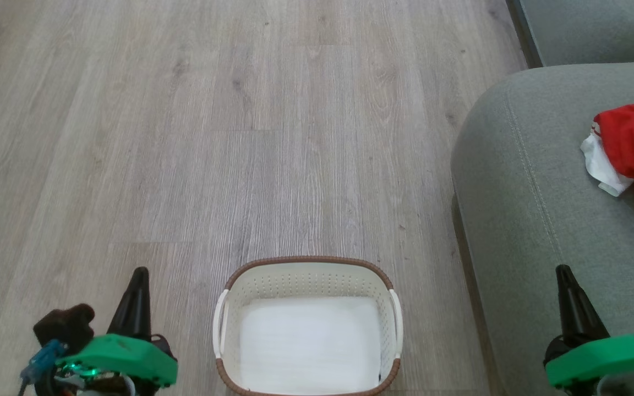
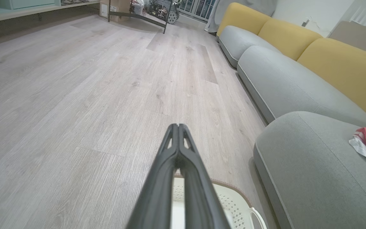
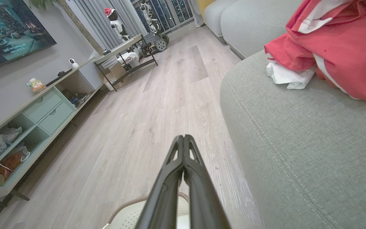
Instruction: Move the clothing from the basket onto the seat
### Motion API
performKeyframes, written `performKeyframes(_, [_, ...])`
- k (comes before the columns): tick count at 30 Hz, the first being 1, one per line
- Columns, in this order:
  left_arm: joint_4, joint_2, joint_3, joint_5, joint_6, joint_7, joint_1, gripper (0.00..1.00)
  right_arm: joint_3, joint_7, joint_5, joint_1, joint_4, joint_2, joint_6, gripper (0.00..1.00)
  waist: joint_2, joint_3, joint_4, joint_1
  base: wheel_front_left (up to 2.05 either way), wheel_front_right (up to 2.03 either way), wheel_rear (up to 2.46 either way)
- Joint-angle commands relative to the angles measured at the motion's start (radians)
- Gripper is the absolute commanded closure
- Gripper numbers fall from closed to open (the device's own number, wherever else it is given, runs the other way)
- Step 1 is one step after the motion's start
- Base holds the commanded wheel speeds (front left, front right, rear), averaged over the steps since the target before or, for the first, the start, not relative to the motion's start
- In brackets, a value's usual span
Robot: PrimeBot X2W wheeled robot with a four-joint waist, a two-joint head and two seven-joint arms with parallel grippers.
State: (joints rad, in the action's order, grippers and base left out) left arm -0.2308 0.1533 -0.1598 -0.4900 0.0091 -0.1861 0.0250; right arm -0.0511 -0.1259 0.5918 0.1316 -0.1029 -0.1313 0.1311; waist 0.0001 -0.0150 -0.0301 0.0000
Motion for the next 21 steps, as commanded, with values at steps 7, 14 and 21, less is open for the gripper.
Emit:
performKeyframes(7, [0.026,-0.001,0.038,-0.086,-0.011,0.020,-0.057,1.00,-0.007,0.016,0.082,-0.061,0.017,-0.003,0.000,1.00,-0.0001,0.001,0.002,0.0000,0.00,0.00,0.00])
performKeyframes(14, [0.023,-0.009,0.055,-0.161,-0.020,0.040,-0.062,1.00,-0.009,0.031,0.151,-0.074,0.006,0.002,0.000,1.00,-0.0001,0.002,0.004,0.0000,0.00,0.00,0.00])
performKeyframes(21, [0.020,-0.016,0.072,-0.235,-0.029,0.061,-0.068,1.00,-0.012,0.046,0.219,-0.087,-0.005,0.007,0.000,1.00,-0.0001,0.002,0.006,0.0000,0.00,0.00,0.00])
